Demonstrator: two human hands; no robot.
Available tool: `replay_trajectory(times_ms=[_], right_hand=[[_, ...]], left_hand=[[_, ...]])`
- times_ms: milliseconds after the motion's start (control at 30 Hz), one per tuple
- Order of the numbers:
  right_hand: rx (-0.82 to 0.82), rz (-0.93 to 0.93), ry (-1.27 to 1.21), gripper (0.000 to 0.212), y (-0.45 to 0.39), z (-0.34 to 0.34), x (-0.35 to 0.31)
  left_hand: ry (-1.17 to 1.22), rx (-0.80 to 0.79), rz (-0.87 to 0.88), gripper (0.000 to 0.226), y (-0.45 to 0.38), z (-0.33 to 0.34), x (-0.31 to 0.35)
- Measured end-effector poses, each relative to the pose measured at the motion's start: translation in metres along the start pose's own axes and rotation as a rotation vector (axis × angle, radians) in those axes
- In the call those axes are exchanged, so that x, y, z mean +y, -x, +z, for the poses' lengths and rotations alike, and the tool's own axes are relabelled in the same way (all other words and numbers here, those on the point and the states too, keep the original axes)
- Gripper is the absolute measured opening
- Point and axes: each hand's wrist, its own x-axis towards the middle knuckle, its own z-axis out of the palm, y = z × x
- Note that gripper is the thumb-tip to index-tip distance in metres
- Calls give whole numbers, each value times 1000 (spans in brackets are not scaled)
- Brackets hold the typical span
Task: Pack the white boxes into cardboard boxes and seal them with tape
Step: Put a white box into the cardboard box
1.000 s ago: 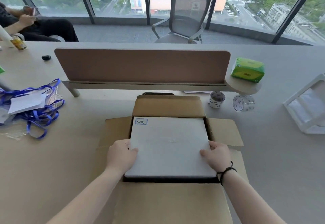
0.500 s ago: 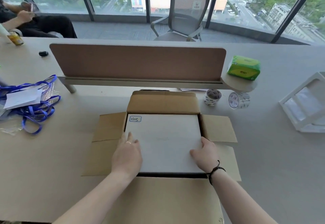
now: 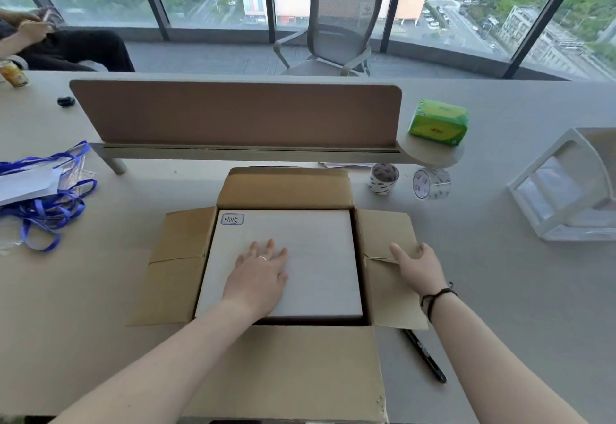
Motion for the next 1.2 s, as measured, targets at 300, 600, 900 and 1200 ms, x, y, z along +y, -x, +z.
replay_trajectory(times_ms=[300, 600, 900, 1200], right_hand=[[20, -36, 33, 45, -12, -27, -6], [-304, -220, -91, 35, 36, -1, -63], [-349, -651, 821, 62, 61, 86, 3], [-176, -638, 797, 53, 62, 100, -5]], left_hand=[[62, -2, 4, 54, 0, 2, -3], [86, 14, 36, 55, 4, 1, -7], [205, -28, 151, 57, 8, 3, -36], [339, 131, 35, 55, 28, -1, -93]])
